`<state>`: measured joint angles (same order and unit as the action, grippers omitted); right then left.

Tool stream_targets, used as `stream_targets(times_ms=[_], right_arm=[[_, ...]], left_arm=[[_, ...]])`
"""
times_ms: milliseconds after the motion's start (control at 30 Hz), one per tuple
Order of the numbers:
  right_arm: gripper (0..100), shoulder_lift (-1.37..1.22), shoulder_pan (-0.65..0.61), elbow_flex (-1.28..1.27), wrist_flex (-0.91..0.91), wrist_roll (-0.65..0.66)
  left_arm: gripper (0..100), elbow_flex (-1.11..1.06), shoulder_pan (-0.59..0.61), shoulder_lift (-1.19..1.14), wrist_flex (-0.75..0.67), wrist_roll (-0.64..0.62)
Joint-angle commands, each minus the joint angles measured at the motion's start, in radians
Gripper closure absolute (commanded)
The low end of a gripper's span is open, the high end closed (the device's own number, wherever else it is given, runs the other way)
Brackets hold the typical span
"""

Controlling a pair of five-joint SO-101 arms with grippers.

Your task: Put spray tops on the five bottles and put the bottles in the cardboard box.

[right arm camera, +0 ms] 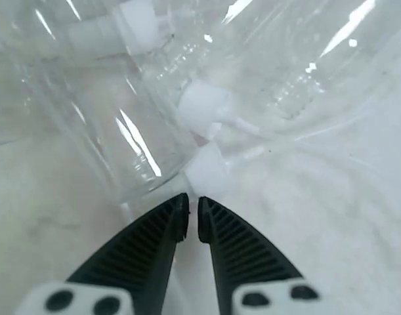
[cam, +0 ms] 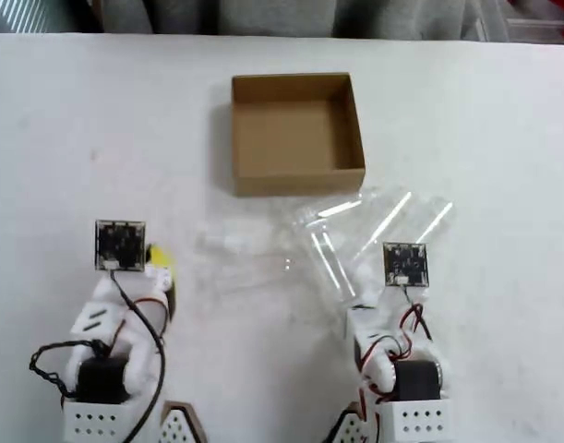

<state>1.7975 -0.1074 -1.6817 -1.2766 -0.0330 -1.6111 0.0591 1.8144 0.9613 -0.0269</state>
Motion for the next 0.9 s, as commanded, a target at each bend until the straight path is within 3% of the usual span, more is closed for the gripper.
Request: stream_targets(times_ms=[0,100,433,600,767,867], right_arm=[[98.1,0.005,-0.005,-0.009,0.016,0.003],[98.1,0.007,0.018,-0.008,0.079,0.003],[98.1,0.007,0.272,-0.008,0.236,0.003],[98.1,0.005,0.397,-0.008,0.3,0.003],[98.1,0.005,0.484,-0.008,0.332,0.003],[98.1,0.004,0.496,-0.008,0.328,0.005]], left_arm=[[97,0.077,-0.058,0.012,-0.06,0.138],[97,0.103,-0.113,0.012,-0.054,0.219],[97,0.267,-0.312,-0.045,0.06,0.226],[97,0.483,-0.352,-0.387,0.06,0.226],[97,0.749,-0.467,-0.8,0.141,0.232],[93,0.868,-0.545,-0.99,0.196,0.327]])
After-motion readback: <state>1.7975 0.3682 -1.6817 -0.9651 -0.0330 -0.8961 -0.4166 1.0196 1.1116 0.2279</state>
